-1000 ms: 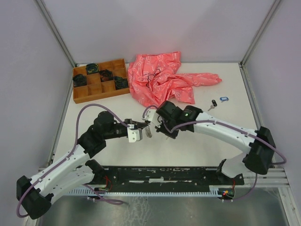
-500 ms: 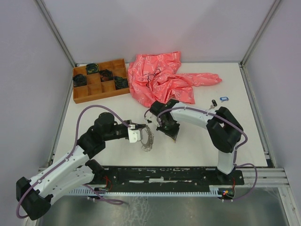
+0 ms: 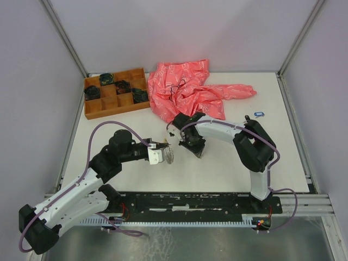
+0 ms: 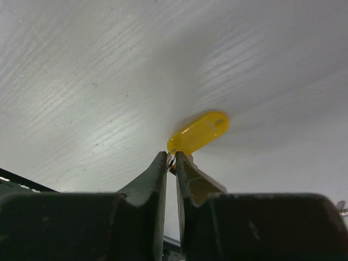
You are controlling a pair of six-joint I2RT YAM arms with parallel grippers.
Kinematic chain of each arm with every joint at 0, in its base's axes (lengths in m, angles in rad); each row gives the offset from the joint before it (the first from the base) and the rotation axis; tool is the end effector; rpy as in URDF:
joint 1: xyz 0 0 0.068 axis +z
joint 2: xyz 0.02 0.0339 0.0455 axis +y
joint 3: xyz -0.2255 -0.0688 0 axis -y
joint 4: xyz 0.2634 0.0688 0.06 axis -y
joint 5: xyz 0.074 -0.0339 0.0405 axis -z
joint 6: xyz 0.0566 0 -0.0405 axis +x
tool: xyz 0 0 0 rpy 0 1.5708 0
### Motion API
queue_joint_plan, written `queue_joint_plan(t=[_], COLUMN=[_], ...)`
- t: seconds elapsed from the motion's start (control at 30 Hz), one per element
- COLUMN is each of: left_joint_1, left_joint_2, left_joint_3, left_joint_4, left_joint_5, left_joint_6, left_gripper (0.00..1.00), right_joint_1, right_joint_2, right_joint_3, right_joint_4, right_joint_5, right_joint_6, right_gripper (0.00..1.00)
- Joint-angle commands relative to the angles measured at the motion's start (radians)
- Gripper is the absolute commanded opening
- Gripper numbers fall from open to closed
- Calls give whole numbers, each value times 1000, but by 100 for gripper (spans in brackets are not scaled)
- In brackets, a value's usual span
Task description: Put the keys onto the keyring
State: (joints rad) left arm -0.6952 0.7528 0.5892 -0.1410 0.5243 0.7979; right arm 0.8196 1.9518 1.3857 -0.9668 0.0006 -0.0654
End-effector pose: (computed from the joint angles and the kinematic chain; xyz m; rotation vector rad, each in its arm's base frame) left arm 0.1680 -0.1770 0.2471 1.4982 1.0920 -0.4189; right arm 0.2480 0.2655 0.1017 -1.3300 2.8069 0.0208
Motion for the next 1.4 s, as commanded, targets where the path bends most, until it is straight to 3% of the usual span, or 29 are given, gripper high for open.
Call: queue_joint_plan(t=[0.0, 0.4, 0.63, 0.93, 1.37], left_joint_1=[4, 4, 3, 4, 4], left_joint_2=[-1, 5, 9, 8, 18], left_joint_3=[31, 30, 31, 29, 31], left_joint_4=[60, 64, 66, 66, 64], left_joint_5=[3, 11, 16, 17, 20], left_joint_6=[35, 34, 30, 31, 30], left_gripper=[3, 3, 3, 3, 3], right_joint_1=[-7, -10, -9, -40, -60], right_joint_2=[-33, -183, -272, -267, -231], right_joint_3=[-2, -123, -212, -271, -295], right_joint_4=[69, 176, 254, 307, 319], right_joint_5=[22, 48, 119, 97, 63], right_joint_6=[34, 96, 101, 75, 76], right_gripper=[21, 35, 39, 39, 30])
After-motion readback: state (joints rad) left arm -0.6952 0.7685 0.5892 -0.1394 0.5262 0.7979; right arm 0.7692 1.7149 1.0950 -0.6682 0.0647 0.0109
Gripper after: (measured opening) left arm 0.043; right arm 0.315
